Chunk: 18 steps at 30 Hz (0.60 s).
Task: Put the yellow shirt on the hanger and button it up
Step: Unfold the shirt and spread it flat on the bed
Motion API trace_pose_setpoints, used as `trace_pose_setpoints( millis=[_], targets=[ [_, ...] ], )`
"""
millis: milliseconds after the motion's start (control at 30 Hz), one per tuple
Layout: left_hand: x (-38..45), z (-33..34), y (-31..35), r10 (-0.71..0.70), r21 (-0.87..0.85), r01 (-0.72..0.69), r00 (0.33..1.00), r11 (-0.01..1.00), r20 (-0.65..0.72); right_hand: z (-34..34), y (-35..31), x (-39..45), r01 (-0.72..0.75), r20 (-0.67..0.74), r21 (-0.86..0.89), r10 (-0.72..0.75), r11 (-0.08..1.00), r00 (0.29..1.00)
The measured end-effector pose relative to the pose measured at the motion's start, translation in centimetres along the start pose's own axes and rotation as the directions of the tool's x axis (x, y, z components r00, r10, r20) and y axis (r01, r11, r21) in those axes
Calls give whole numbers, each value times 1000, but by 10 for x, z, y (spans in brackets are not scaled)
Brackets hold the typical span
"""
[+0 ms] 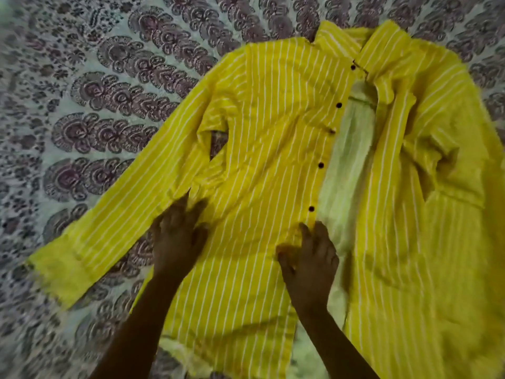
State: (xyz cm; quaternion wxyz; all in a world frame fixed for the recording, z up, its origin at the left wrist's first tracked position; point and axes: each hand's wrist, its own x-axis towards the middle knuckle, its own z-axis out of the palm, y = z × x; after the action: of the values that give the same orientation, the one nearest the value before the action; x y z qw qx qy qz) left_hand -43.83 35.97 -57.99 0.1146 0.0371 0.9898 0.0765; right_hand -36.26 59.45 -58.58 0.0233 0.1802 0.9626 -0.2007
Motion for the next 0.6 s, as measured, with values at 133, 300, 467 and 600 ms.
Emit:
trace_pose_setpoints(
  millis=[133, 300, 467, 600],
  targets=[
    [-58, 6, -7, -181, -50, 183, 983, 982, 43, -13, 0, -44, -90, 76, 221, 75, 971, 994],
    [-129, 0, -20, -432, -158, 435, 900, 887, 51, -19, 16, -106, -67, 312, 146, 18, 987, 950],
    [-172, -7, -46, -547, -516, 624, 775, 586, 316, -20, 46, -139, -234, 347, 415, 85, 879, 934],
    [-181, -15, -66, -579, -622, 658, 725, 423, 373, -36, 75, -140, -327, 269, 405, 231, 854, 935]
  ],
)
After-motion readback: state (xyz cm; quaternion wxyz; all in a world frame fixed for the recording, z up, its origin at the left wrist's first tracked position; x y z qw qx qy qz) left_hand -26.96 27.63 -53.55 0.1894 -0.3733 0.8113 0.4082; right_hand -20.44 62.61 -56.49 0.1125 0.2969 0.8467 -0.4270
